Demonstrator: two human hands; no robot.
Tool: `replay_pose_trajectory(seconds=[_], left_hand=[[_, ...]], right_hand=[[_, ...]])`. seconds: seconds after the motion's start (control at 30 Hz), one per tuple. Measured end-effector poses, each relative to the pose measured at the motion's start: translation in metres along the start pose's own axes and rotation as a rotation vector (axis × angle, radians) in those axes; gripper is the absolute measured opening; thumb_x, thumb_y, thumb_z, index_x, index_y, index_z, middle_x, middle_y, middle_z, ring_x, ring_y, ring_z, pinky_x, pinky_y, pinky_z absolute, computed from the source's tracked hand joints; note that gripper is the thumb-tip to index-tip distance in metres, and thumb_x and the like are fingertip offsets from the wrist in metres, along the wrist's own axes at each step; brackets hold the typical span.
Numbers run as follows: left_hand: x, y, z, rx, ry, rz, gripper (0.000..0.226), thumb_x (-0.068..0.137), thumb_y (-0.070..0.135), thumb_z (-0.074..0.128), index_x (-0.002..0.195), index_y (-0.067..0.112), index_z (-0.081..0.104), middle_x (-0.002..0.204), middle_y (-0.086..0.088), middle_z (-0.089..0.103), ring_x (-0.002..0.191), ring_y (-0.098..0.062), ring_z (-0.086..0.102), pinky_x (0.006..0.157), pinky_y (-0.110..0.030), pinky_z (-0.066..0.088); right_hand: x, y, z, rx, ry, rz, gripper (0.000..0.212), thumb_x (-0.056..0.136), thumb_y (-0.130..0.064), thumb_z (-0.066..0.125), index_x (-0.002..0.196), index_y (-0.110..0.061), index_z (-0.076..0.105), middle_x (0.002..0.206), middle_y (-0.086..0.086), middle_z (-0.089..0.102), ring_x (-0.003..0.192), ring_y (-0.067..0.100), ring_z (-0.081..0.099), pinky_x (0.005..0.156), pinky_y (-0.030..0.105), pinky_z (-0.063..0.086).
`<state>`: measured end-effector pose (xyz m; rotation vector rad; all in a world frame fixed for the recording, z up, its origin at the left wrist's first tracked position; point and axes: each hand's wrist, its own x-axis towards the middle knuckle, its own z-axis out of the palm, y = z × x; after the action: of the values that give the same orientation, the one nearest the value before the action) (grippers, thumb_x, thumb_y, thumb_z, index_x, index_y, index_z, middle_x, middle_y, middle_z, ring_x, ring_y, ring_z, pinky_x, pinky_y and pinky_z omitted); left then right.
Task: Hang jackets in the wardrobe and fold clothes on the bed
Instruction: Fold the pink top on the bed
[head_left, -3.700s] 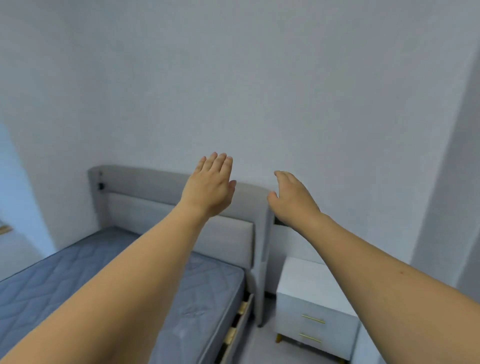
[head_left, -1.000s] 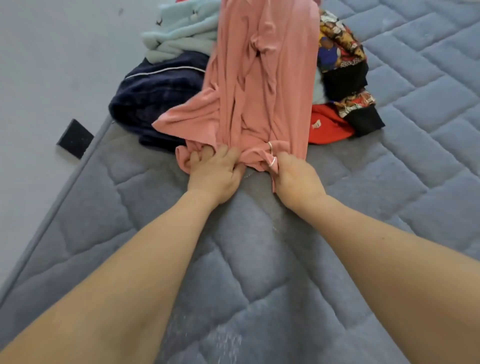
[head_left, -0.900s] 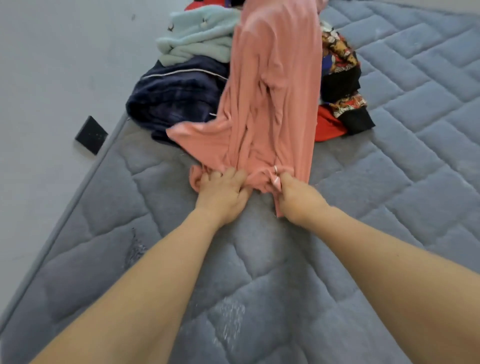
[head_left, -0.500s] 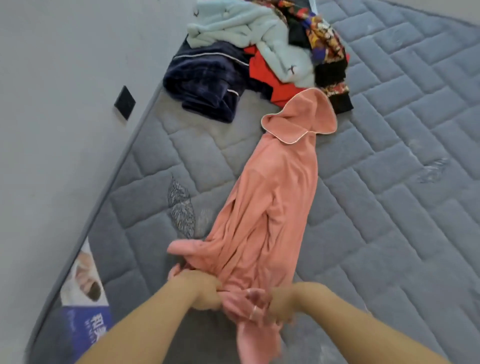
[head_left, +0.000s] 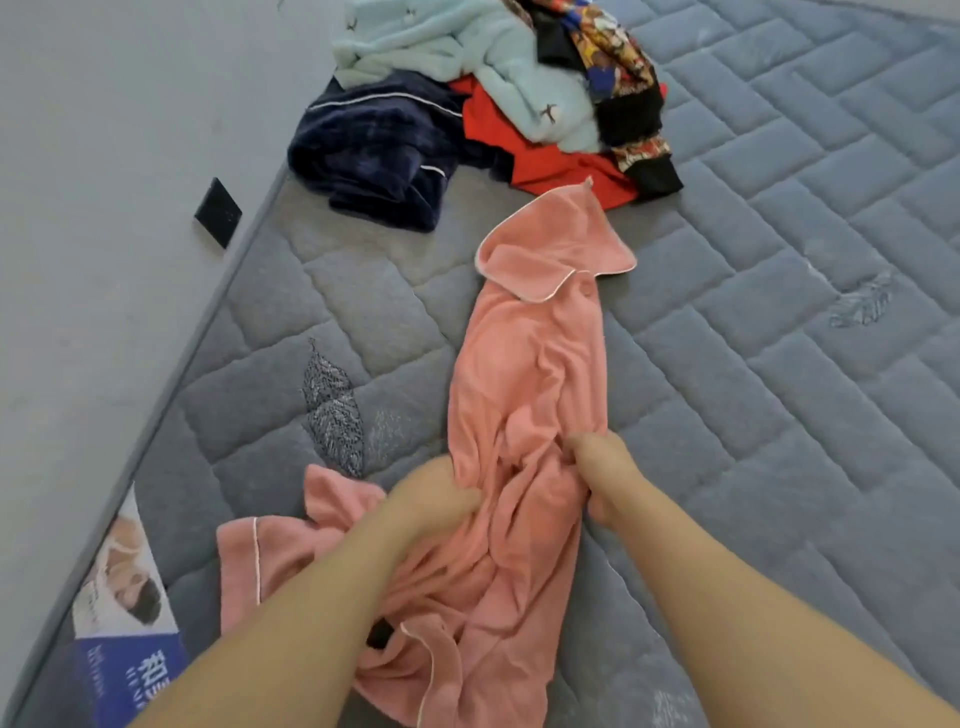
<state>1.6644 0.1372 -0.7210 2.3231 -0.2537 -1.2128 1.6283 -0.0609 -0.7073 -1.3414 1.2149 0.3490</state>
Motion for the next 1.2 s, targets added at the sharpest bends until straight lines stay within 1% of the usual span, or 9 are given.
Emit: replay_pose_trajectory(seconds=[0.17, 0.3, 0.4, 0.47, 0.67, 0.9, 1.03, 1.1, 1.2], left_hand=[[-0.067, -0.011, 0.016, 0.365, -0.42, -0.296, 0.062, 0.079, 0.054, 0.043, 0.119, 0.01, 0.064, 0.125, -0.009, 0.065, 0.107, -0.026, 0.063, 0.091, -0.028, 0.048], [-0.063, 0.024, -0.01, 0.339, -0.171, -0.28, 0.06, 0.077, 0.041, 0.048, 0.126, 0.008, 0.055, 0.132, -0.014, 0.058, 0.116, -0.03, 0.057, 0.098, -0.036, 0.048], [-0.022, 0.062, -0.026, -0.048, 0.17, -0.197, 0.069, 0.078, 0.039, 0.064, 0.137, 0.013, 0.039, 0.137, -0.015, 0.047, 0.129, -0.036, 0.044, 0.106, -0.043, 0.039], [0.011, 0.079, -0.031, -0.209, 0.316, -0.148, 0.072, 0.076, 0.039, 0.068, 0.138, 0.018, 0.038, 0.134, -0.01, 0.049, 0.127, -0.036, 0.043, 0.105, -0.046, 0.039], [0.069, 0.084, -0.047, -0.696, 0.427, -0.25, 0.045, 0.078, 0.009, 0.067, 0.118, -0.001, 0.05, 0.115, -0.018, 0.06, 0.101, -0.032, 0.062, 0.086, -0.042, 0.054], [-0.041, 0.136, -0.08, -0.49, 0.307, 0.393, 0.015, 0.063, 0.018, 0.06, 0.075, 0.01, 0.057, 0.06, 0.017, 0.056, 0.052, 0.005, 0.046, 0.051, -0.01, 0.036], [-0.132, 0.185, -0.096, -0.388, 0.189, 0.6, 0.015, 0.073, 0.011, 0.045, 0.086, 0.006, 0.051, 0.065, 0.012, 0.06, 0.059, 0.003, 0.051, 0.056, -0.012, 0.038], [-0.179, 0.211, -0.104, -0.331, 0.247, 0.657, 0.014, 0.076, 0.012, 0.041, 0.087, 0.016, 0.05, 0.062, 0.017, 0.059, 0.056, 0.003, 0.05, 0.054, -0.012, 0.038], [-0.252, 0.247, -0.116, -0.28, 0.495, 0.714, 0.015, 0.079, 0.013, 0.039, 0.089, 0.023, 0.045, 0.067, 0.014, 0.049, 0.056, 0.0, 0.047, 0.053, -0.013, 0.037]], right_hand=[[-0.04, 0.044, -0.097, -0.732, -0.041, 0.103, 0.018, 0.091, -0.015, 0.051, 0.085, -0.002, 0.062, 0.068, 0.015, 0.057, 0.051, 0.022, 0.05, 0.049, 0.025, 0.04], [-0.06, 0.03, -0.135, -0.664, -0.119, 0.242, 0.012, 0.085, 0.0, 0.046, 0.078, -0.01, 0.045, 0.063, 0.011, 0.04, 0.04, 0.016, 0.036, 0.049, 0.023, 0.037], [-0.032, -0.005, -0.129, -0.828, -0.004, -0.024, 0.025, 0.09, -0.005, 0.048, 0.114, -0.003, 0.055, 0.106, 0.02, 0.059, 0.086, 0.031, 0.062, 0.069, 0.031, 0.046], [-0.008, -0.031, -0.116, -0.907, 0.079, -0.221, 0.052, 0.09, -0.007, 0.049, 0.141, -0.004, 0.04, 0.137, 0.02, 0.047, 0.119, 0.034, 0.053, 0.09, 0.033, 0.044], [0.037, -0.078, -0.063, -0.817, 0.058, -0.486, 0.075, 0.087, -0.01, 0.051, 0.154, -0.013, 0.018, 0.154, 0.016, 0.025, 0.134, 0.036, 0.038, 0.106, 0.049, 0.039], [-0.007, -0.114, -0.045, -0.63, -0.144, -0.677, 0.112, 0.074, -0.016, 0.08, 0.156, -0.024, 0.004, 0.163, 0.006, 0.009, 0.149, 0.022, 0.015, 0.12, 0.04, 0.02], [-0.07, -0.144, -0.055, -0.893, -0.309, -0.841, 0.053, 0.081, -0.012, 0.073, 0.131, -0.015, 0.057, 0.149, 0.01, 0.039, 0.139, 0.023, 0.035, 0.11, 0.033, 0.034], [-0.117, -0.152, -0.069, -0.947, -0.299, -0.83, 0.004, 0.088, -0.014, 0.062, 0.088, -0.014, 0.066, 0.099, 0.002, 0.063, 0.099, 0.02, 0.058, 0.08, 0.033, 0.046], [-0.187, -0.164, -0.112, -0.78, -0.14, -0.835, 0.021, 0.09, -0.009, 0.051, 0.083, -0.014, 0.07, 0.086, 0.0, 0.066, 0.082, 0.015, 0.058, 0.074, 0.034, 0.046]])
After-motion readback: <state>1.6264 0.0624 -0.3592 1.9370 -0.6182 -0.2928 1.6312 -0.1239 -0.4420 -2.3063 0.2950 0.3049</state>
